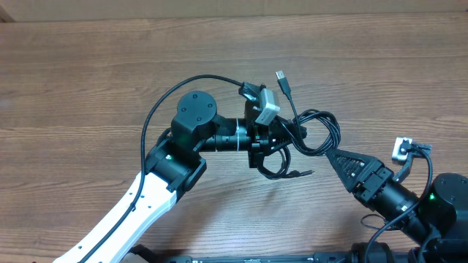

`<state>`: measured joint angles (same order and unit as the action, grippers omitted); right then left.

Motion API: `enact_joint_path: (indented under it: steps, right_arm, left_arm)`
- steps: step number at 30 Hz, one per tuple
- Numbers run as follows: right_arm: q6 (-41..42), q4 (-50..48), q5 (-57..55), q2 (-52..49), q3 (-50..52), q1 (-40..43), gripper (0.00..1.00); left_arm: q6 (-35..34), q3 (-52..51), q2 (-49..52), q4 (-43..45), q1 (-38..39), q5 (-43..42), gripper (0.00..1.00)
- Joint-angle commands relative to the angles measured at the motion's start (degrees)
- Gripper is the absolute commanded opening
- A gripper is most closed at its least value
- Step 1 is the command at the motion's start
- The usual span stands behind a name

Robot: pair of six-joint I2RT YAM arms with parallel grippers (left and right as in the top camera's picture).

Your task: Untangle cables

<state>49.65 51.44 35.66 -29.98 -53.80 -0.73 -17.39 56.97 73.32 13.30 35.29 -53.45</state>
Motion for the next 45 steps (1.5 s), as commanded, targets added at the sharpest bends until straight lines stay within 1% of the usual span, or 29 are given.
enact_joint_path:
  steps: [1,9,15,22,30,33,37,42,45]
  right_arm:
    - [-0.5,-0.3,-1.8,-0.4,-0.9,0.1,0.64]
    - [-0.7,-0.3,-2.0,-1.4,-0.9,0.1,0.64]
    - [-0.7,-0.3,-3.9,-2.1,-0.9,0.1,0.63]
    - [-0.7,-0.5,-7.4,-2.1,-0.9,0.1,0.63]
    - [-0.7,-2.0,-12.4,-2.1,-0.9,0.1,0.64]
    - [-0.7,-1.7,-12.5,-2.1,-0.9,0.1,0.64]
    - [-3.3,-1.6,-12.5,-2.1,-0.9,0.1,0.64]
    - [-3.3,-1.6,-12.4,-2.1,-0.9,0.1,0.64]
    - [-3.6,-1.6,-9.9,-2.1,-0.9,0.1,0.63]
  left_arm:
    - [1.1,1.0,0.1,1.0,1.3,-1.7,0.04]
    - [0.6,1.0,0.1,6.0,4.6,-1.6,0.04]
    - [-0.9,1.0,0.1,9.5,4.8,-1.5,0.04]
    - [-1.1,1.0,0.1,9.1,4.8,-3.2,0.04]
    - [-4.5,1.0,0.1,8.4,4.9,-3.6,0.04]
    - [-5.1,1.0,0.1,8.4,4.9,-3.6,0.04]
    - [-6.0,1.0,0.1,8.4,4.9,-3.6,0.04]
    - [-7.5,1.0,0.1,8.4,4.9,-3.6,0.04]
    - [-7.5,1.0,0.1,8.4,4.8,-2.8,0.04]
